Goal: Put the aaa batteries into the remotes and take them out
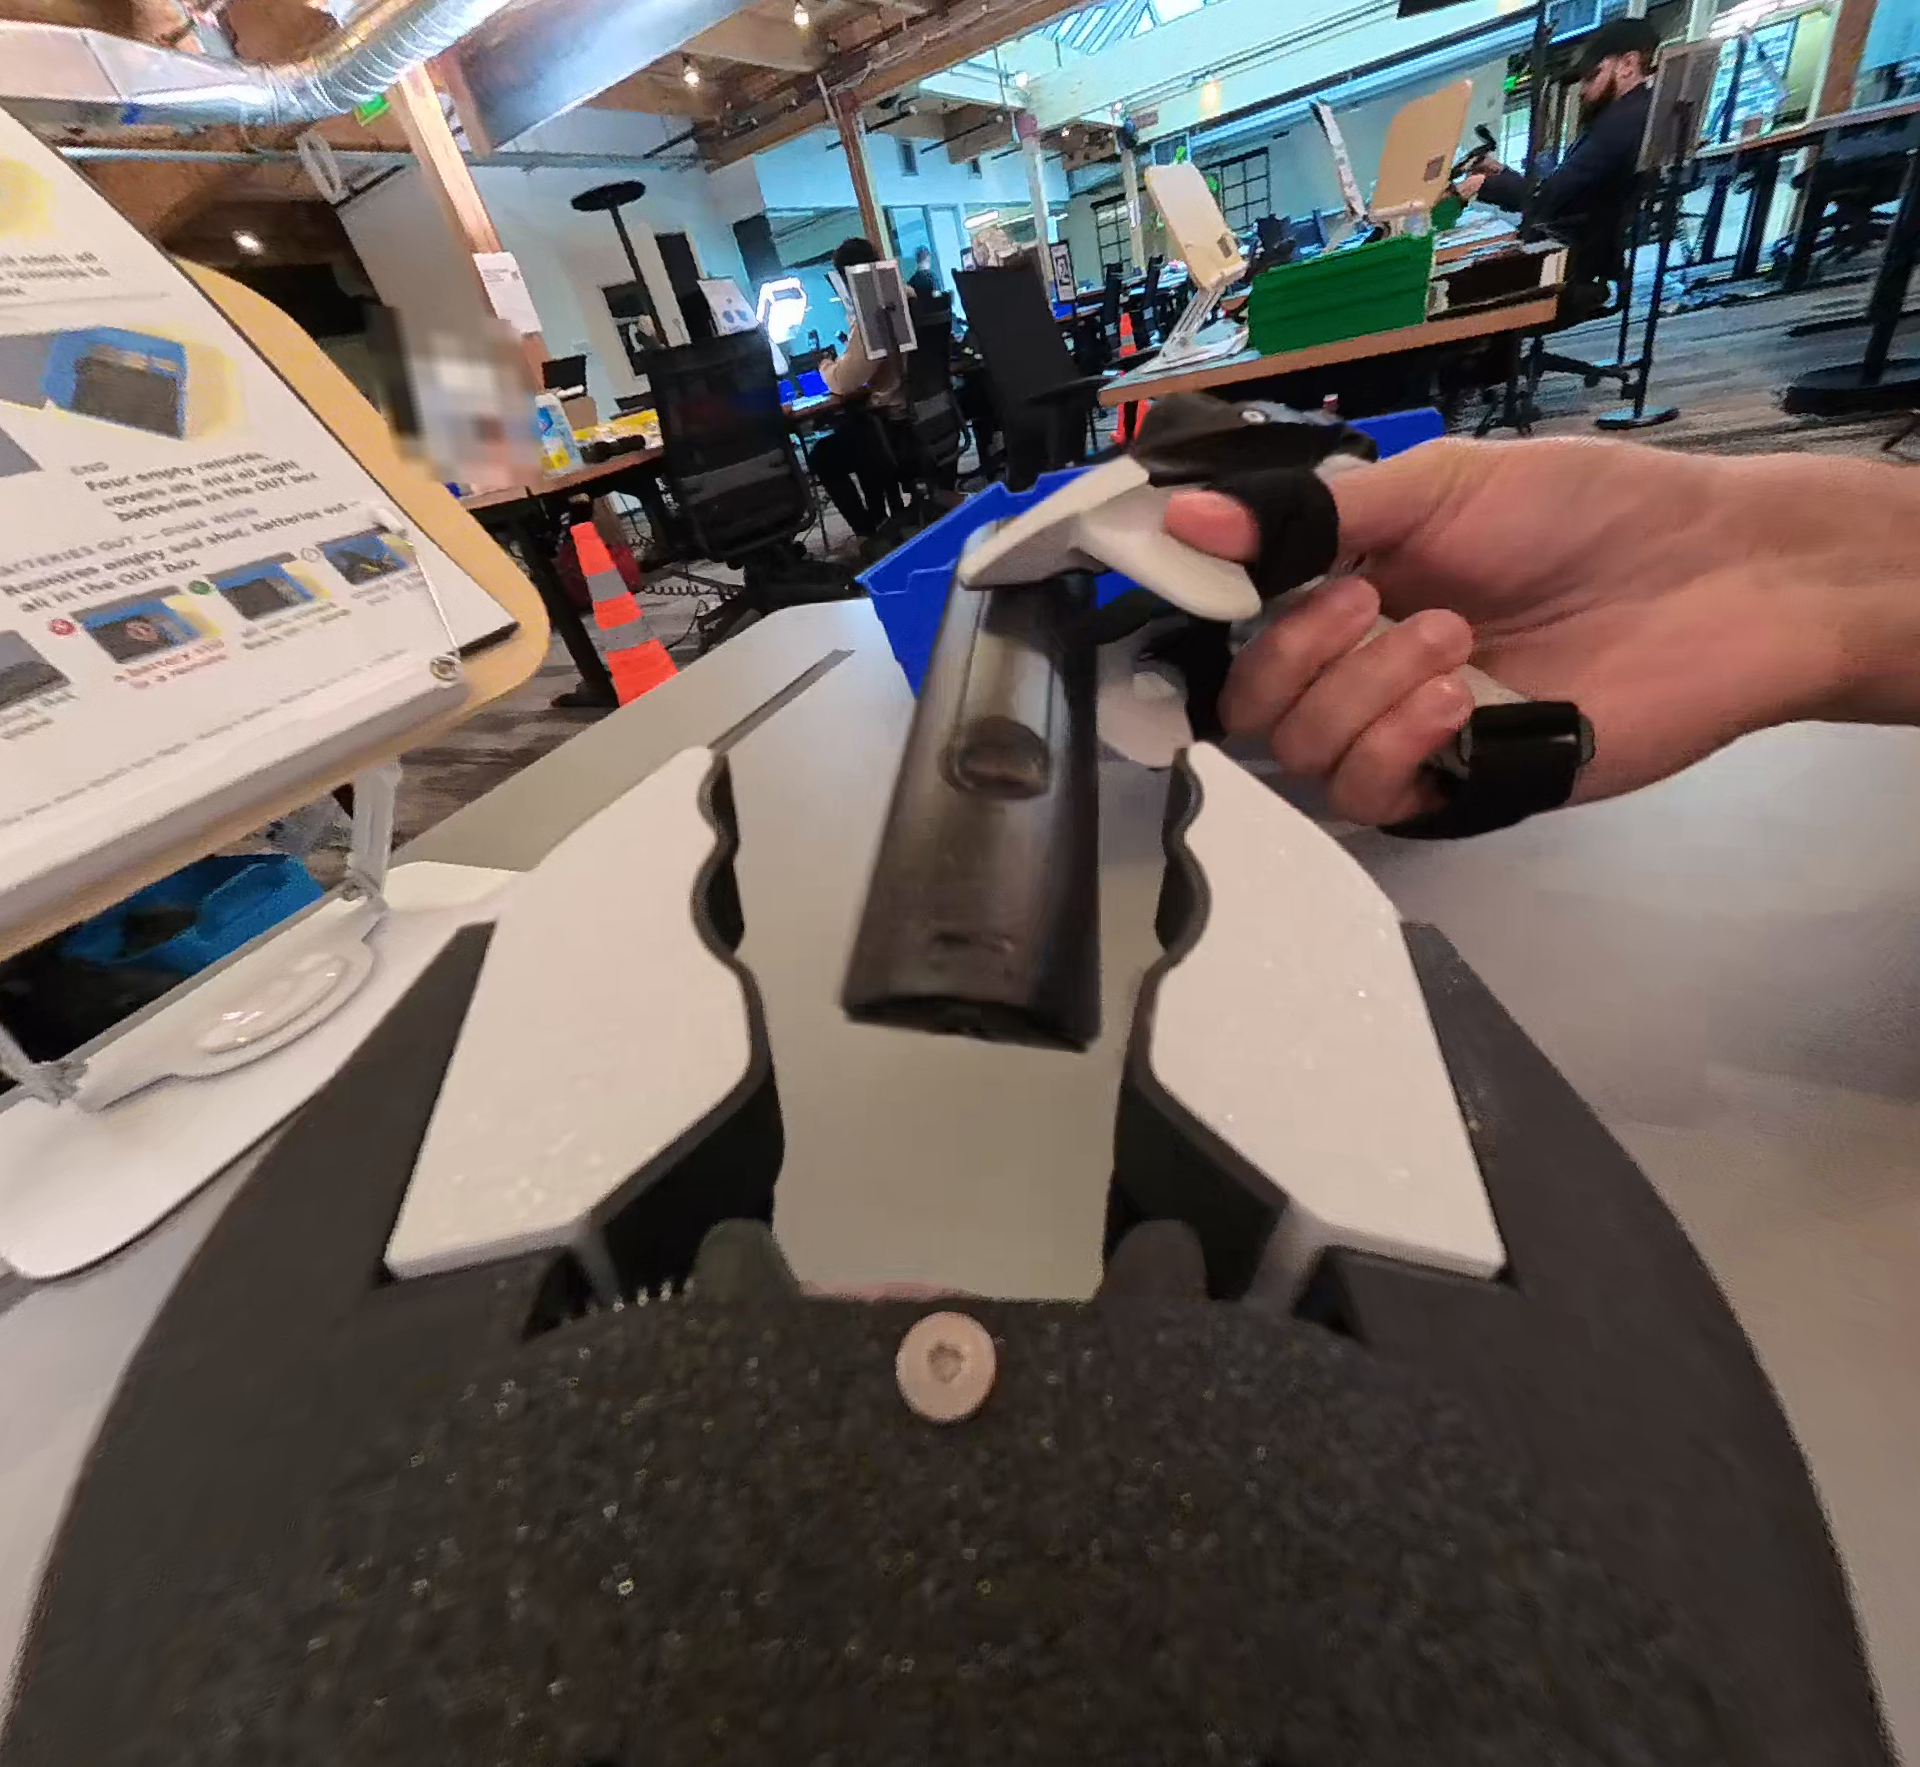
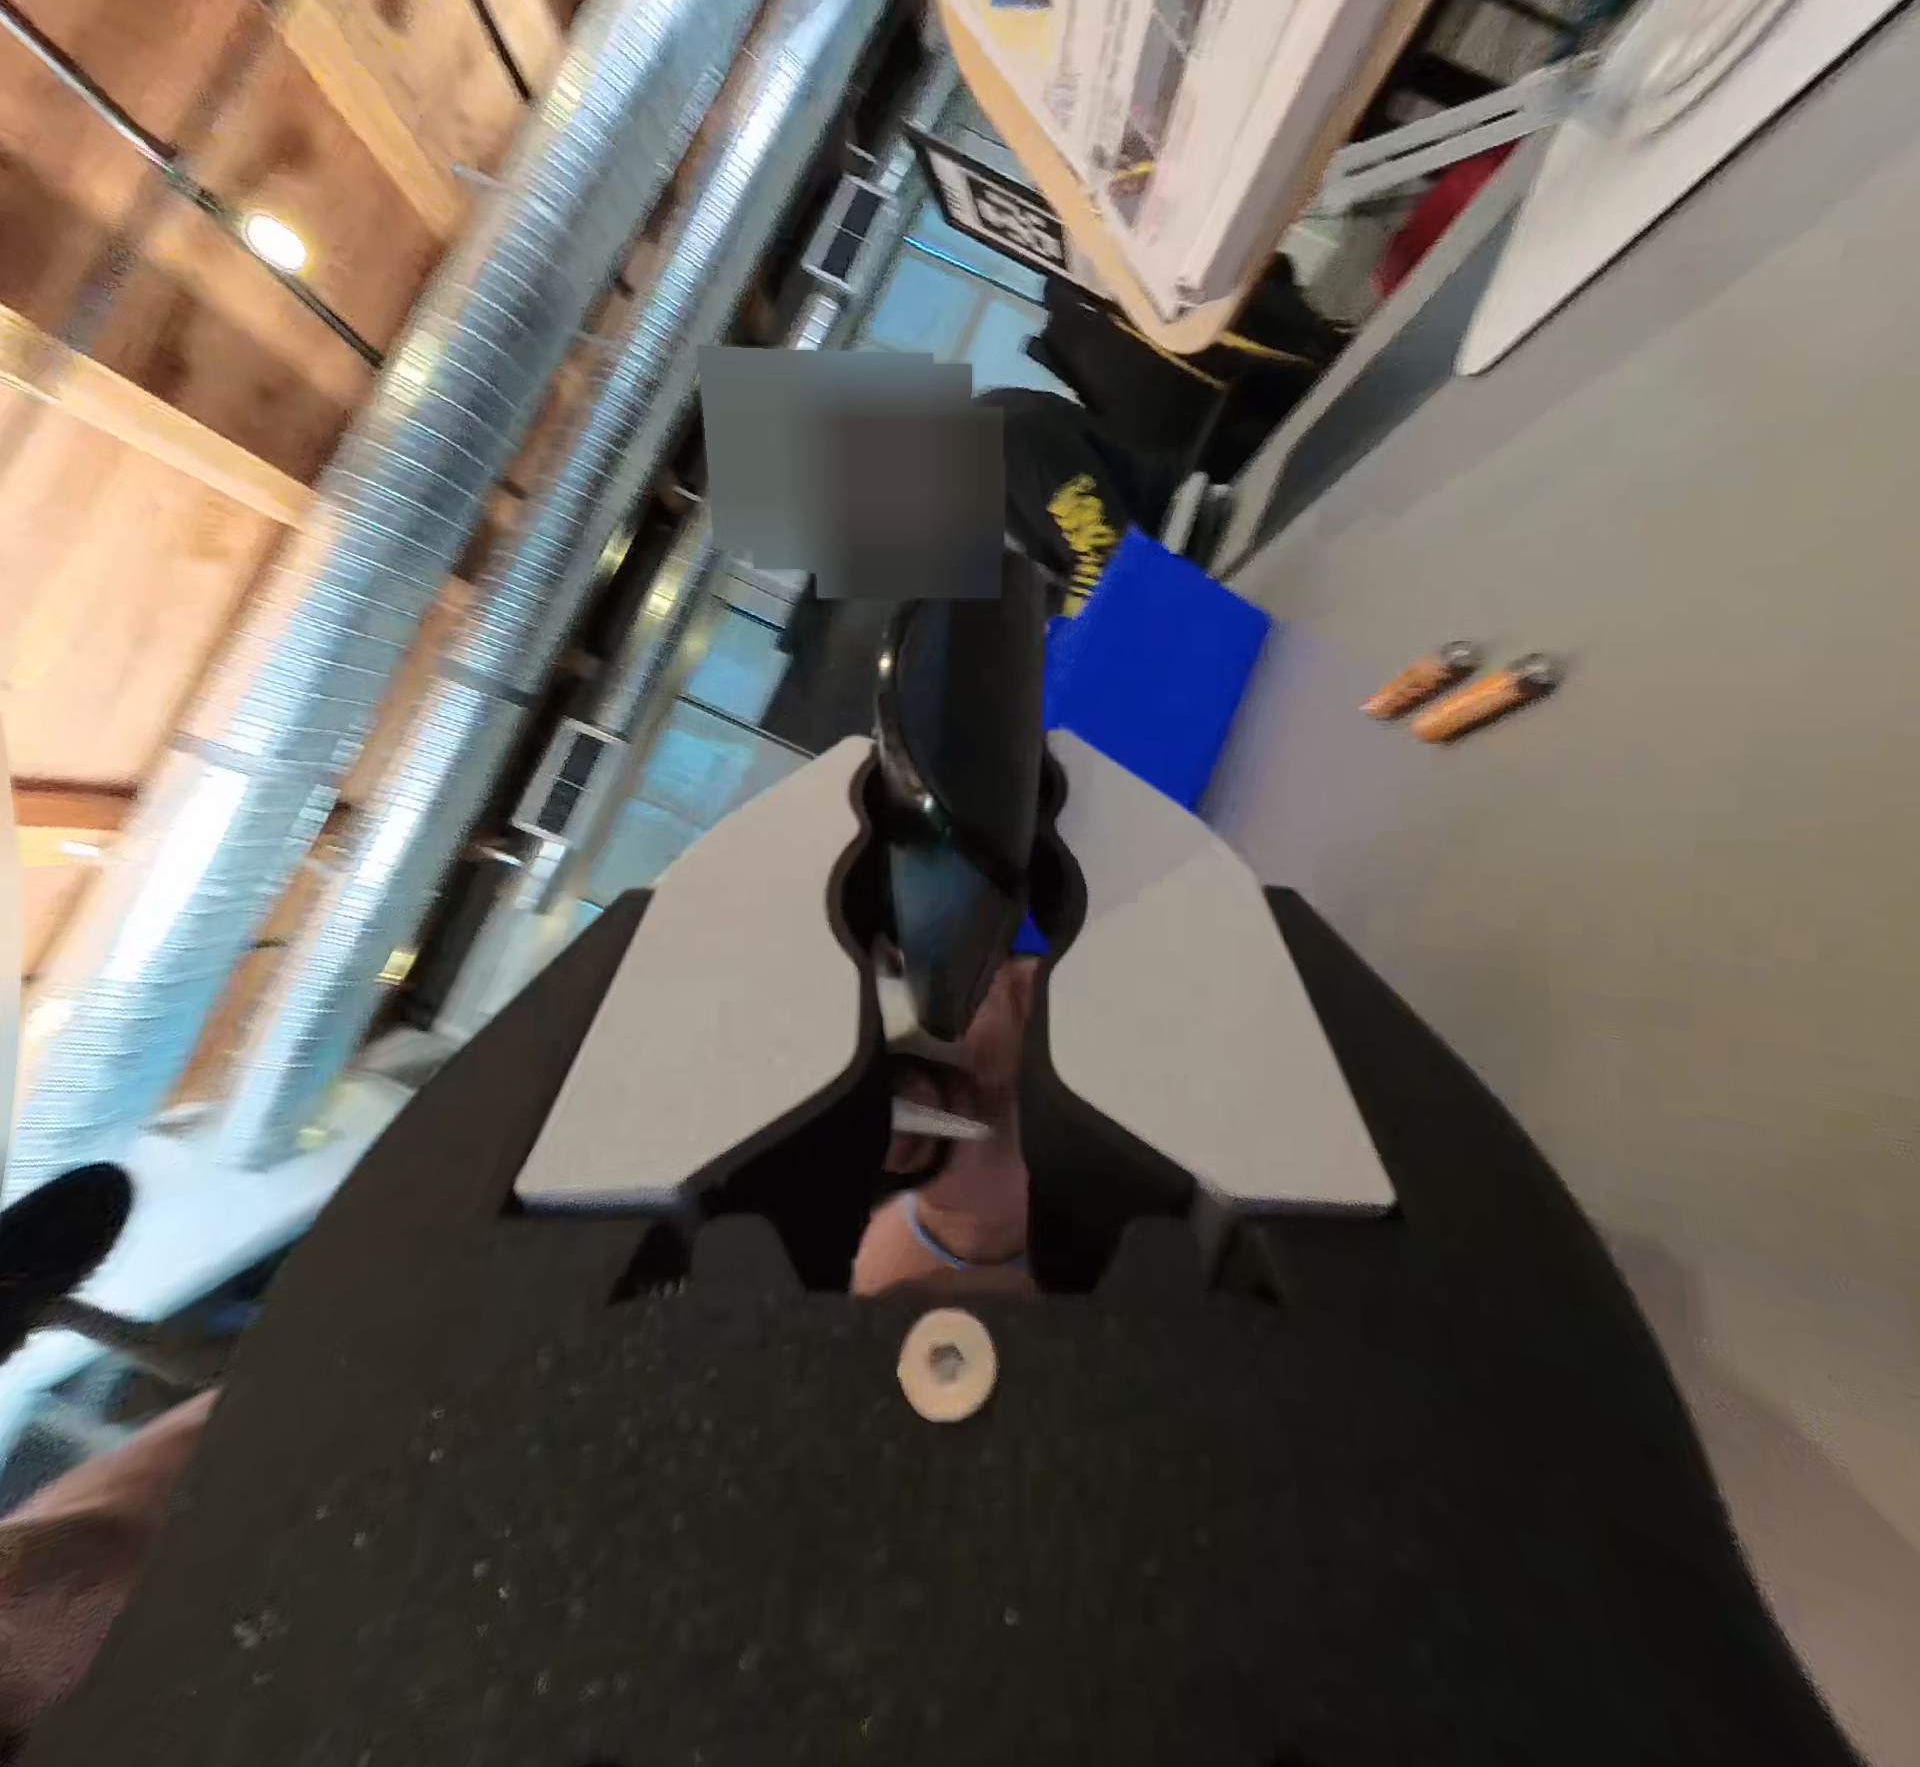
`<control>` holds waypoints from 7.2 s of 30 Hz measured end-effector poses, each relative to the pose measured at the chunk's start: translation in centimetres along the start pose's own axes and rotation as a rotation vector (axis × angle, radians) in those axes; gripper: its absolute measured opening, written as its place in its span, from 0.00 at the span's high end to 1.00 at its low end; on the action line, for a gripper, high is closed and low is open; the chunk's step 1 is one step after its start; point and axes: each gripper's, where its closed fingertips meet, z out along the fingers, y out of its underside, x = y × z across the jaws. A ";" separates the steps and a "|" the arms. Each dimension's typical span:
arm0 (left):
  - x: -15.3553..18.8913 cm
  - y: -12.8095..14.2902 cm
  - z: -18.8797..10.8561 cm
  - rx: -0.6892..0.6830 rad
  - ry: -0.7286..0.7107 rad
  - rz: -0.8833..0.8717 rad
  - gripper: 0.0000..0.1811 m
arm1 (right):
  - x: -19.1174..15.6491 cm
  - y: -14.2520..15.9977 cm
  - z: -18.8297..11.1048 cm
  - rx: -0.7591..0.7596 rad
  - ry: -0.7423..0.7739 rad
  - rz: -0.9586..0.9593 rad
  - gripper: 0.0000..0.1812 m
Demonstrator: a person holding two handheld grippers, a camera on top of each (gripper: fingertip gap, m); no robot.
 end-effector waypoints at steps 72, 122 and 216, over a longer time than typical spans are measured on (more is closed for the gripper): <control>1.3 1.1 -2.3 -0.351 0.776 -0.897 0.80 | -6.9 5.1 5.5 -0.384 -0.740 -0.641 0.63; -0.5 2.7 -0.3 -0.201 0.420 -0.887 0.86 | -5.3 1.9 5.9 -0.119 -0.641 -0.427 0.68; 0.4 2.0 -1.5 -0.195 0.652 -1.065 0.90 | -2.4 4.8 4.5 -0.499 -0.315 -0.569 0.78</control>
